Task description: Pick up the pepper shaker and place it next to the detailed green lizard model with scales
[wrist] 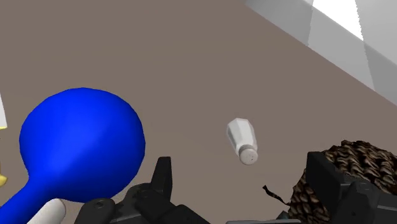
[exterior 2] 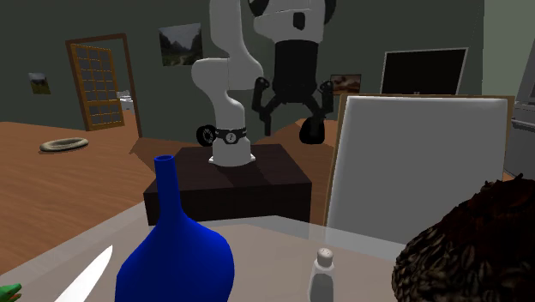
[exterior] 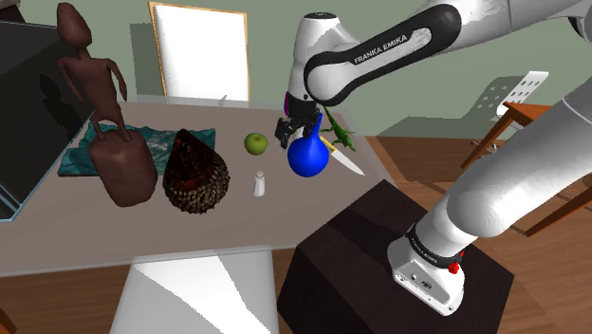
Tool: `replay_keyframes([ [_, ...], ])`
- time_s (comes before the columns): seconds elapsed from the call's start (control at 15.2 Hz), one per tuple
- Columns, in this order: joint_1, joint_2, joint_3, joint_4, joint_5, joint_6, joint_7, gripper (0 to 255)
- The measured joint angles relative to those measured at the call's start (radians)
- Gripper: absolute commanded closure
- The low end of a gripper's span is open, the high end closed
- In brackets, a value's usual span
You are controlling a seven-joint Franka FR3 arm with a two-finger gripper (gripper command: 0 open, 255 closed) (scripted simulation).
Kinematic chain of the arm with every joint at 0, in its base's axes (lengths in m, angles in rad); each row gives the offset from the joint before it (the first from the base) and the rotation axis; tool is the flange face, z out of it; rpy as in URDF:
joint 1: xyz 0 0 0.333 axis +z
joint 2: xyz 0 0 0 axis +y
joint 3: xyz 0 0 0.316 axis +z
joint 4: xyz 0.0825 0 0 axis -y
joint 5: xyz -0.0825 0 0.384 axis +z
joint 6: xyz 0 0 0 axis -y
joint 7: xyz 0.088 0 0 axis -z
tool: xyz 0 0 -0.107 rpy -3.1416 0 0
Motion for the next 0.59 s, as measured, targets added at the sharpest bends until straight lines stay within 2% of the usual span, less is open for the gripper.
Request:
replay_keyframes([
  [0.33,-0.001,0.206,0.017,0.064,-0.113,0.125,0.091,0],
  [0.59,0.025,0.376,0.002,0.155,-0.219,0.187,0.177,0],
])
